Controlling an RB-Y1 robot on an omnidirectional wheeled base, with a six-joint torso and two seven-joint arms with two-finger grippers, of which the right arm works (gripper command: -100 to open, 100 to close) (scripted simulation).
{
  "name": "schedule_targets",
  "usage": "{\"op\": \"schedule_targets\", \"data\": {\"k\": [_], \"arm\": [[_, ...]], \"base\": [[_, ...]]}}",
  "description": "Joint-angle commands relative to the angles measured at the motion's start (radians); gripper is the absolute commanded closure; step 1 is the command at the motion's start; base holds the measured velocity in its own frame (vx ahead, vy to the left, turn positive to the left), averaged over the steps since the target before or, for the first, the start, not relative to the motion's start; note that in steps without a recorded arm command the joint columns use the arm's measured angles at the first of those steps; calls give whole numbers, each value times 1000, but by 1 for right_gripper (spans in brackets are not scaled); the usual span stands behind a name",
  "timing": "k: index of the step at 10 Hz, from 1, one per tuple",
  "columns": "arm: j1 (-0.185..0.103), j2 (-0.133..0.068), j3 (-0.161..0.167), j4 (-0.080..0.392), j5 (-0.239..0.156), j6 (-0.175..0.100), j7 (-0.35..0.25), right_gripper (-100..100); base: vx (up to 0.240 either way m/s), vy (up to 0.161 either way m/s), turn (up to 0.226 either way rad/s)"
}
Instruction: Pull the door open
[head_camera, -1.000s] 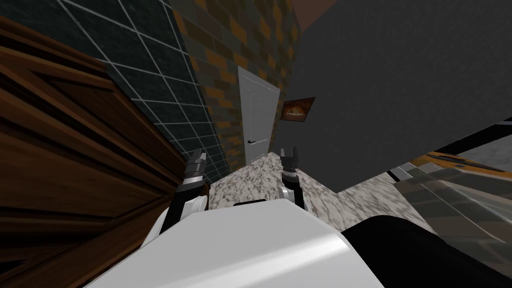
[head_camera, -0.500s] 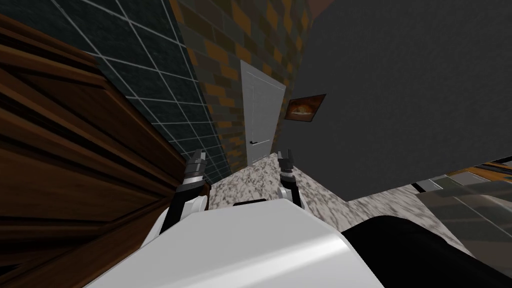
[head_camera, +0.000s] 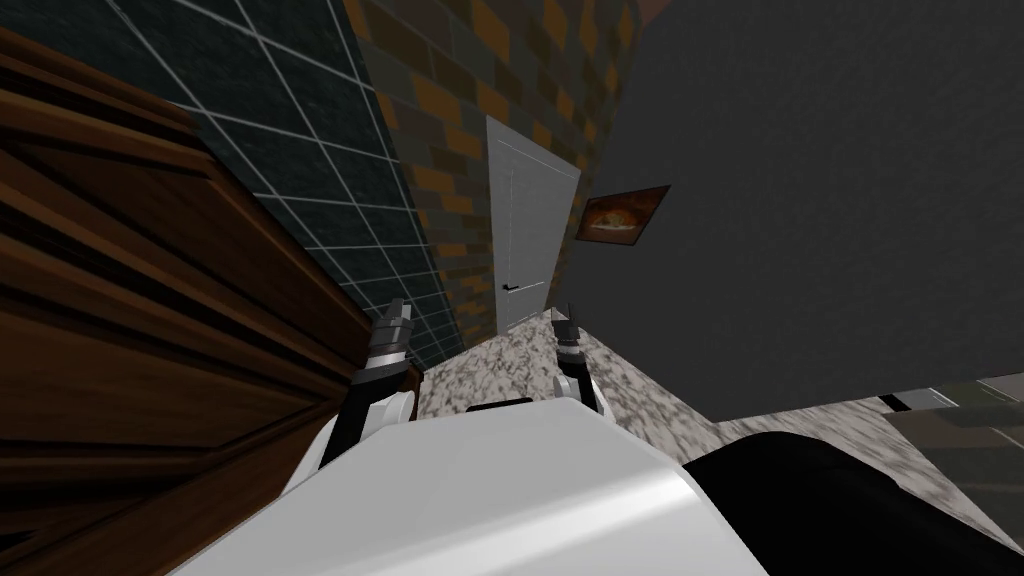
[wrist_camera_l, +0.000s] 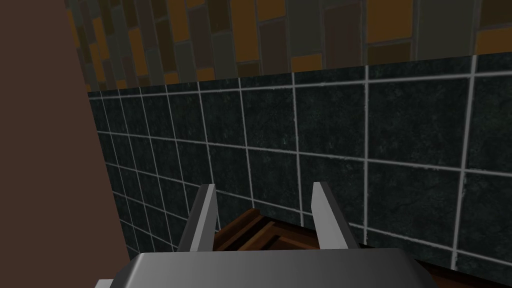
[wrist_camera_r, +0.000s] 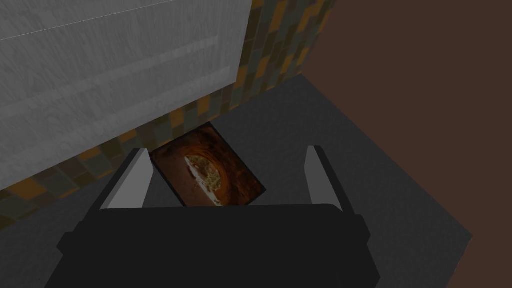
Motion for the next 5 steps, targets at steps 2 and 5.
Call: {"op": "schedule_targets", "data": {"k": [2,5], "arm": [[-22,-14,2,67,0,-9,-6,-100],[-47,-32,5,149,0,-22,-15,-100]], "base": [[84,-5,91],[99,-15,89]]}}
